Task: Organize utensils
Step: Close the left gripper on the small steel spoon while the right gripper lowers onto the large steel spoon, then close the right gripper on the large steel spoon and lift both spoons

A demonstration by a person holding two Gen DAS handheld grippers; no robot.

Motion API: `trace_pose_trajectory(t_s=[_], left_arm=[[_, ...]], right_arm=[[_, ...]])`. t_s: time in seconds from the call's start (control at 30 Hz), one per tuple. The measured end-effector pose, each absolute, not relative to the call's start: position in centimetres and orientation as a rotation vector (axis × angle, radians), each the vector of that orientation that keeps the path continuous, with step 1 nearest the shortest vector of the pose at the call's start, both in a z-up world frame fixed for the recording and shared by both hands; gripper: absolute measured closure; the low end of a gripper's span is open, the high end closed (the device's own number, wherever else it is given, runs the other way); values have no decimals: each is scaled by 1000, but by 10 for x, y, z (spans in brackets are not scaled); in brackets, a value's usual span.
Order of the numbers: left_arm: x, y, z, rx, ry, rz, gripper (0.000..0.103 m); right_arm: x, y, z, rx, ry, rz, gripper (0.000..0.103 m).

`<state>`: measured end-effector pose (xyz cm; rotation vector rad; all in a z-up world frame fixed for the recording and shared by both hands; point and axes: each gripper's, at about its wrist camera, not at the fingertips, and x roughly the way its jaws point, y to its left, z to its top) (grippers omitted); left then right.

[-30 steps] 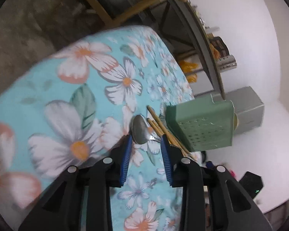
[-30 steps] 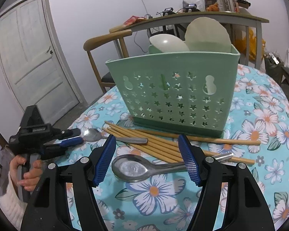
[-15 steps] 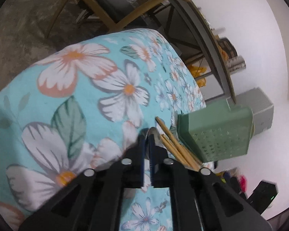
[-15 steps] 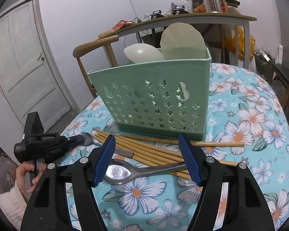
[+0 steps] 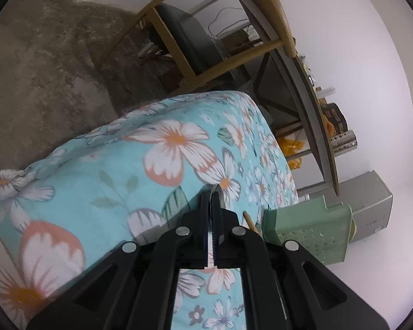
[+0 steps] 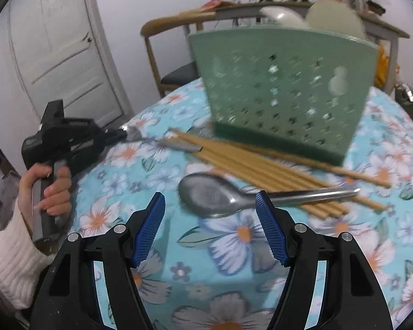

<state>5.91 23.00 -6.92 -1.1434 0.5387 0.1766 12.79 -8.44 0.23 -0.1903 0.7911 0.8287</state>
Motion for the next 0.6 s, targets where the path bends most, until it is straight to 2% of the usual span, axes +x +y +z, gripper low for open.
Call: trace_pose_trajectory(t_s=[0.27,0.33,0.6], left_arm=[[60,228,-69,-1137,538,185,101],[59,229,-70,-1135,540,176,101],[62,222,-66,-1053,563,203,101]], right_arm=[[129,-50,-7,-360,803,850,38],[128,-43,-14,-440,823,808,53],[136,-40,-12,-395,813,793,80]])
